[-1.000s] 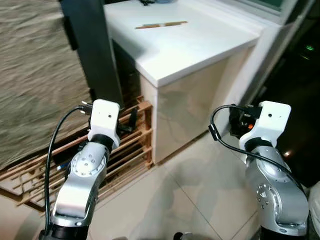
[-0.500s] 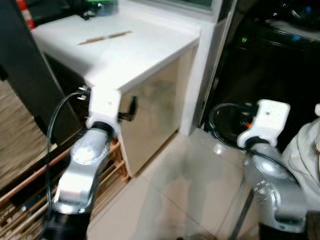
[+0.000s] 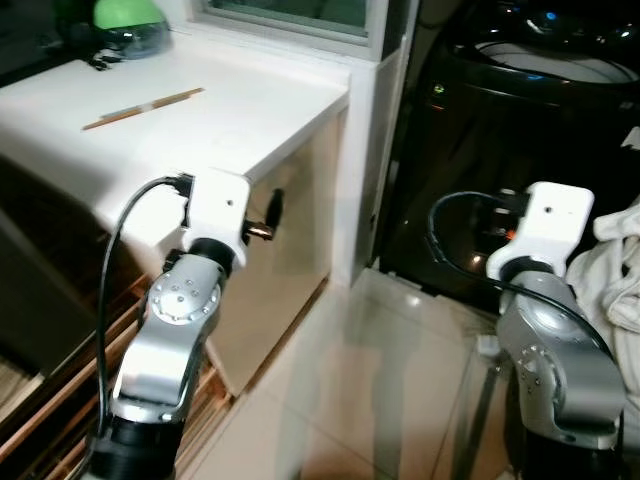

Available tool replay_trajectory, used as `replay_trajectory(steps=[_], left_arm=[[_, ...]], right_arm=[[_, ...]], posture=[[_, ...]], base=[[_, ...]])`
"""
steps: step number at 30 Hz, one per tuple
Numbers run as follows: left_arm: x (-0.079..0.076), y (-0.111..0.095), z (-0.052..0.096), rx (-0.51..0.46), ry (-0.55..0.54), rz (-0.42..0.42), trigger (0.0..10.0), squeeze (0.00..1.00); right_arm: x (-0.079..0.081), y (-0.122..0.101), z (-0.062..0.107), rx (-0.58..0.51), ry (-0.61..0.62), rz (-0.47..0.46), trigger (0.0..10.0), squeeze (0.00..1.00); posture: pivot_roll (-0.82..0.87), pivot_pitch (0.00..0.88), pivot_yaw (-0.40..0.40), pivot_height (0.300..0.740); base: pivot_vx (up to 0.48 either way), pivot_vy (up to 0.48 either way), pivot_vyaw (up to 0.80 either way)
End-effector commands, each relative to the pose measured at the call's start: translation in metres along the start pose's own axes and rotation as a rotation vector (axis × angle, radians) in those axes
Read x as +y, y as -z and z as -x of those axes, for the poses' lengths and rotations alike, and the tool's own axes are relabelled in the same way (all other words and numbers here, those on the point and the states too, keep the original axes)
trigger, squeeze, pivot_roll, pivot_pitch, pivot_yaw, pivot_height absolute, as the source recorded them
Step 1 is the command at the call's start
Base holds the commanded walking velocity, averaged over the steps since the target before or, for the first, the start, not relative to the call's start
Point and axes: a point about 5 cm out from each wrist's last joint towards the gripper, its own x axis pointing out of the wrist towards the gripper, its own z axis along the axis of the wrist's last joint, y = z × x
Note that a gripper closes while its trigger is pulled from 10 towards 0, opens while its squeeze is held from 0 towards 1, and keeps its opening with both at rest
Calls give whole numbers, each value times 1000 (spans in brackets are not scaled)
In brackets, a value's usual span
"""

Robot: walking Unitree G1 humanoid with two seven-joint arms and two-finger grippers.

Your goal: Clothes washing

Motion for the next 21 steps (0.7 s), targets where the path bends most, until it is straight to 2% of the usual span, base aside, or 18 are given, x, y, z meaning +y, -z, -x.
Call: replay_trajectory(steps=[1, 5, 8, 9, 10, 11, 12, 15, 21], left_arm=[[10, 4, 2, 23, -39, -18, 10000, 0], [13, 4, 4, 26, -54, -21, 10000, 0], [14, 4, 3, 24, -51, -26, 10000, 0], [14, 3, 3, 23, -50, -25, 10000, 0], [15, 3, 3, 23, -50, -23, 10000, 0], [15, 3, 3, 23, -50, -23, 10000, 0], [16, 5, 2, 29, -50, -9, 10000, 0], [16, 7, 1, 36, -51, 3, 10000, 0], [14, 2, -2, 16, -39, -4, 10000, 0]], right_arm=[[11, -5, 1, -9, -44, -10, 10000, 0], [15, -5, 2, 36, -66, -44, 10000, 0], [16, -9, 1, 13, -66, -41, 10000, 0], [16, -11, 0, -7, -53, -28, 10000, 0], [13, -17, 0, -86, -20, 7, 10000, 0], [13, -17, 0, -86, -20, 7, 10000, 0], [11, -20, -1, -123, 14, 48, 10000, 0], [11, -17, -3, -71, 10, 21, 10000, 0], [12, -18, -3, -77, -30, 28, 10000, 0]], posture=[[43, 0, -6, 740], [48, 0, -13, 740], [48, 0, -12, 740], [49, 0, -11, 740], [46, 0, -9, 740], [46, 0, -9, 740], [35, 0, 2, 740], [32, 0, 6, 740], [22, 0, 18, 740]], base=[[330, 0, -781], [328, 0, -730], [331, 0, -140], [334, 0, 0], [326, 0, 0], [326, 0, 0], [330, 0, 0], [321, 0, 0], [286, 0, -222]])
